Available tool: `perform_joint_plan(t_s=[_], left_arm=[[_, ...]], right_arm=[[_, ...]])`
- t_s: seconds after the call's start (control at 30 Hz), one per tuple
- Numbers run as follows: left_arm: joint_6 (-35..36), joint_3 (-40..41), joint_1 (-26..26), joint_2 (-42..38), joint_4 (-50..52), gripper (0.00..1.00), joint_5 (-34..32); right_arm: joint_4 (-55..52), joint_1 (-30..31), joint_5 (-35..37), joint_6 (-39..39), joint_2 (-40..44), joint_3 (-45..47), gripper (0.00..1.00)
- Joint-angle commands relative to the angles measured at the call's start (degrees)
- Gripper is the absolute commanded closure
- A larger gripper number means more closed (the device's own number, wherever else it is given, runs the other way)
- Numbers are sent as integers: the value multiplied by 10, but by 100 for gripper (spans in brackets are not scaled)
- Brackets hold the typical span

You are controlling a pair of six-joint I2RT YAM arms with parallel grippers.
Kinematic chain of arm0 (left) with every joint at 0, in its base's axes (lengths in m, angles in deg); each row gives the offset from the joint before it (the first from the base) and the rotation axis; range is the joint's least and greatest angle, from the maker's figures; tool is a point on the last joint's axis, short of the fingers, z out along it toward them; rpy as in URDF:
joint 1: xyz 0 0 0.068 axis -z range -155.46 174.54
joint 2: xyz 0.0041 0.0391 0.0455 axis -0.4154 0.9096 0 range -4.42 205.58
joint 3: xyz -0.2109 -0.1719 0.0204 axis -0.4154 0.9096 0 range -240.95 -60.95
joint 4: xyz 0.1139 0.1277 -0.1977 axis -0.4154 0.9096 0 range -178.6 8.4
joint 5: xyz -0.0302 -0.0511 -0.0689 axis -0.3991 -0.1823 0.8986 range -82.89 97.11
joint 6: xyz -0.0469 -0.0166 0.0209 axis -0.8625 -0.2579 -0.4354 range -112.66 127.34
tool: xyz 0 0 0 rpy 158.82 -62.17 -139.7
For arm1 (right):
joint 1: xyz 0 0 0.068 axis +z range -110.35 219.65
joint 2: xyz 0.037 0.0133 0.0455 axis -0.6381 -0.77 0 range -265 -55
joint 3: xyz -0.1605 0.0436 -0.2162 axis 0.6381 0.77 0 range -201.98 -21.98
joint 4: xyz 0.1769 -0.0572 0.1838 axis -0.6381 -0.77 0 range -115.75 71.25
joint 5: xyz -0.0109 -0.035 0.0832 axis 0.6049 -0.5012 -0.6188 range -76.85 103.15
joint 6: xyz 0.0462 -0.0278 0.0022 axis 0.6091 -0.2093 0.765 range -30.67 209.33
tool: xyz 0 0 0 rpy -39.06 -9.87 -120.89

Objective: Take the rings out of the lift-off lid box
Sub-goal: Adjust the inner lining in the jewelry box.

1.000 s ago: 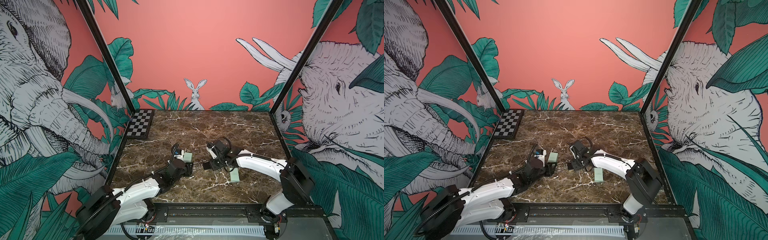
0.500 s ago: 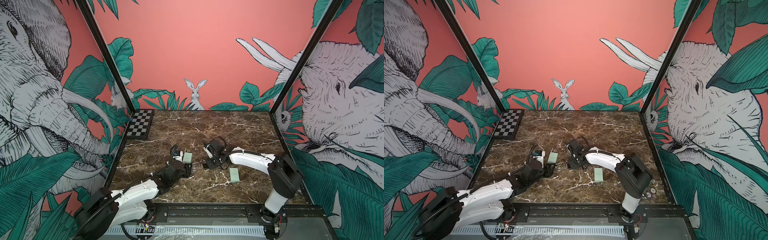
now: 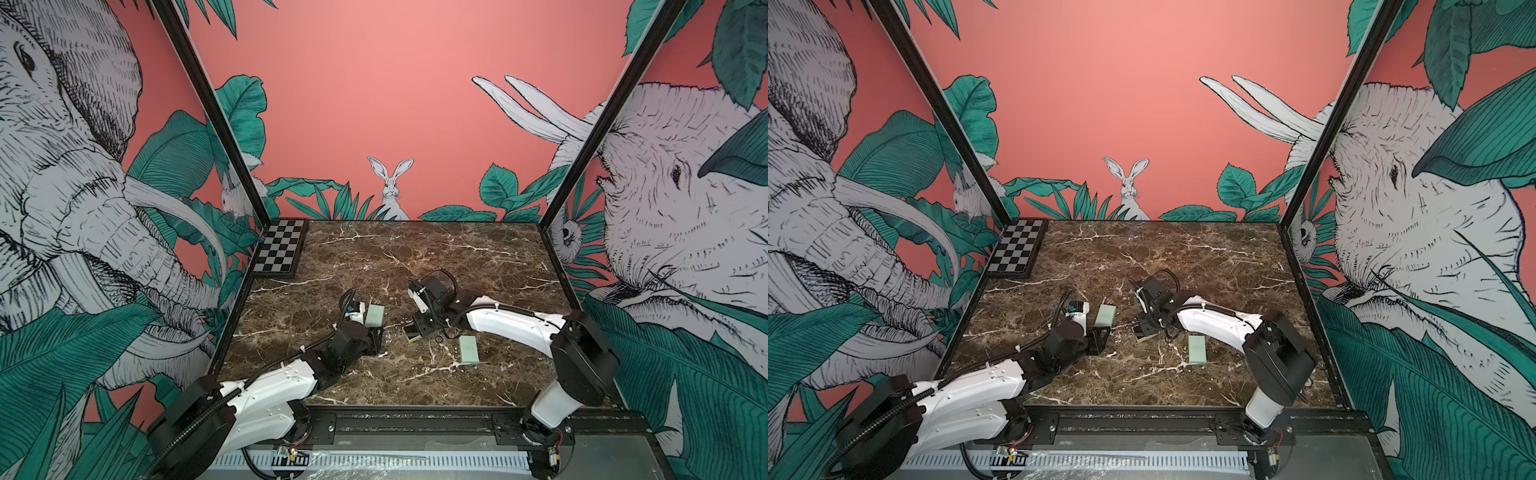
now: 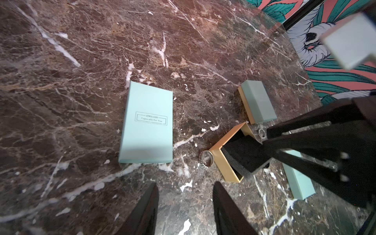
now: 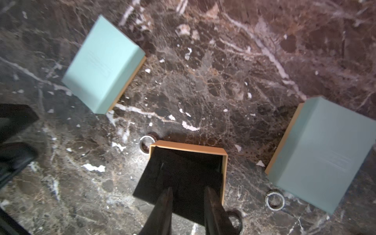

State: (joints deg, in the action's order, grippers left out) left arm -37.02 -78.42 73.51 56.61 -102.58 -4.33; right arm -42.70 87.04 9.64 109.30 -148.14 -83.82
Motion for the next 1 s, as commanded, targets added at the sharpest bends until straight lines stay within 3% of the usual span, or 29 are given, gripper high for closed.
perform_joint_plan(t_s=[0.0, 0.33, 0.57, 0.73, 0.97], left_arm=[[-3, 10, -2, -13, 8, 54, -11], [-7, 16, -1, -22, 11, 54, -15], [-9, 20, -1, -21, 10, 54, -17], [-12, 22, -1, -23, 10, 54, -17], [-13, 23, -2, -14, -2, 54, -18]], right_arm=[[-4, 4, -22, 8, 9, 8, 71], [29, 15, -52, 27, -15, 43, 71], [25, 16, -13, 14, -54, 34, 72], [7, 16, 27, 8, -21, 20, 72], [-16, 16, 37, -7, -7, -2, 54]])
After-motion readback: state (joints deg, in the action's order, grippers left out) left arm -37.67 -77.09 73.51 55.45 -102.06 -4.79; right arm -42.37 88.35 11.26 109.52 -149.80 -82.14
